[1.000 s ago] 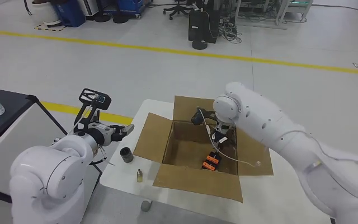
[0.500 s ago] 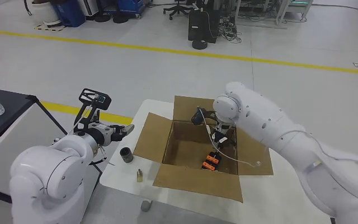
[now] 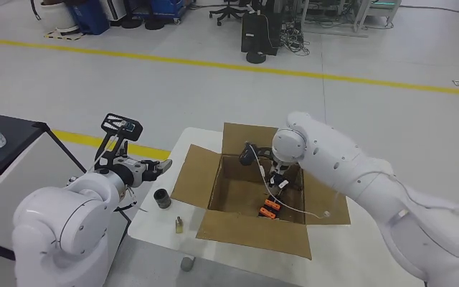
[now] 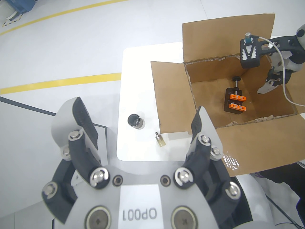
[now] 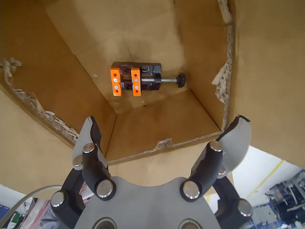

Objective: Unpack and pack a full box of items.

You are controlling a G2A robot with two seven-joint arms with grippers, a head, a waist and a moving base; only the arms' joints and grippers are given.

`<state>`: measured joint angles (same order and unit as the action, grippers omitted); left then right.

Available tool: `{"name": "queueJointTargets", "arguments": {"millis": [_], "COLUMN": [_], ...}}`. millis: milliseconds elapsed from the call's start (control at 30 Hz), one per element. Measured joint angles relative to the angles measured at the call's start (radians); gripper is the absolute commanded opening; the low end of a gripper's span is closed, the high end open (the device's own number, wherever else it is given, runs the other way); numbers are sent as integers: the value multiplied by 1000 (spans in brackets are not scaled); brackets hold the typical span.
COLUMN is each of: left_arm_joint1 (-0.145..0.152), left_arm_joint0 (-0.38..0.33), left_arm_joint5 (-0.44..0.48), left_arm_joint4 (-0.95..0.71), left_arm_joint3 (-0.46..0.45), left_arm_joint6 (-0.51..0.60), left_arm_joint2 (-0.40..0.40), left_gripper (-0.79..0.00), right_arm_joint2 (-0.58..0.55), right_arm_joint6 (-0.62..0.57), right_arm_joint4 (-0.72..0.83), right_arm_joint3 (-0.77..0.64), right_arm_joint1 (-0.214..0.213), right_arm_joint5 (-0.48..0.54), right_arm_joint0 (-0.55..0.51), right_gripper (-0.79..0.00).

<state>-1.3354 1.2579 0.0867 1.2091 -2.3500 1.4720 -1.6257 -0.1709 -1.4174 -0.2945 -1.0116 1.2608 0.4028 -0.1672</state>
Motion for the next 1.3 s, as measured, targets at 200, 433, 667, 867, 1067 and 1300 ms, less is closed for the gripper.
{"name": "queueJointTargets", "arguments": {"millis": [200,433,667,867,1067,1300], "left_arm_joint1": [0,0,0,0,0,0], "left_arm_joint0": [0,0,0,0,0,0], "left_arm_joint5": [0,0,0,0,0,0], "left_arm_joint4": [0,0,0,0,0,0], "left_arm_joint3": [0,0,0,0,0,0], "left_arm_joint6": [0,0,0,0,0,0], "left_arm_joint2": [0,0,0,0,0,0], "left_gripper": [0,0,0,0,0,0], "right_arm_joint2": [1,1,1,1,1,1], "right_arm_joint6": [114,108,90,85,81,81], "right_arm_joint4": [60,1,-47,-83,-83,-83], "right_arm_joint3": [49,94,132,200,203,203], "right_arm_joint1": [-11,3,40,73,74,74], "right_arm_joint5": [115,108,90,85,82,82], "right_arm_joint0": [-40,-69,-91,-96,-95,-95], "right_gripper": [0,0,0,0,0,0]}}
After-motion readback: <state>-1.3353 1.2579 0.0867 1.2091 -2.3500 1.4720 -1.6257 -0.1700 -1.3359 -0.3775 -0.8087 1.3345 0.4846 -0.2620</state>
